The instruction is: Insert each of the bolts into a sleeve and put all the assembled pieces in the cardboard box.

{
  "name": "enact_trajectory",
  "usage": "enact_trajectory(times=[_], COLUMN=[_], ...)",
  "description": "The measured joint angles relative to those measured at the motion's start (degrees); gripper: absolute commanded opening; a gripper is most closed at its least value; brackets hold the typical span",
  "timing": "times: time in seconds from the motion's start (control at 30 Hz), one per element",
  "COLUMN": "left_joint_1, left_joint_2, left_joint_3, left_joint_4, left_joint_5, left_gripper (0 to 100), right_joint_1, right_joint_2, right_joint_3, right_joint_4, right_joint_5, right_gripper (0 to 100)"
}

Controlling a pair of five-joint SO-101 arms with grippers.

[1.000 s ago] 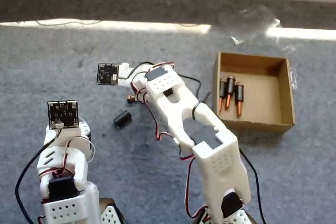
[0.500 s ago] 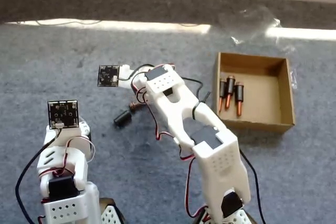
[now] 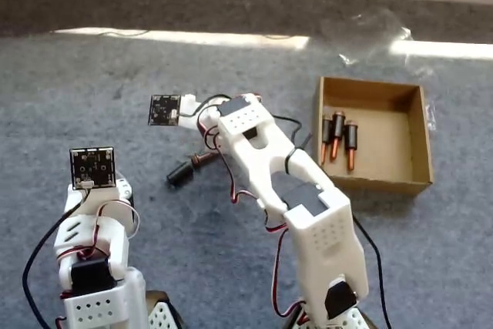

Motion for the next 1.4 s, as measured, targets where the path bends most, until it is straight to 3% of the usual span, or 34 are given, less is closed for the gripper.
enact_trajectory(times=[0.43, 0.7, 1.07, 1.4], left_joint_1=[0.0, 0.0, 0.0, 0.0], left_joint_2=[0.0, 0.0, 0.0, 0.0], left_joint_3=[0.0, 0.0, 2.0, 3.5], left_joint_4=[0.0, 0.0, -1.8, -5.5], left_joint_5=[0.0, 0.0, 0.0, 0.0], left_gripper=[0, 0, 0, 0], right_joint_1=[0.4, 0.4, 1.3, 10.6], right_joint_2=[0.0, -4.3, -17.1, -29.8], right_joint_3=[-0.1, 0.2, 0.5, 4.2], right_joint_4=[0.1, 7.5, 10.7, 24.2], right_joint_5=[0.0, -0.4, -11.6, -23.9], right_gripper=[0.5, 0.5, 0.5, 0.5])
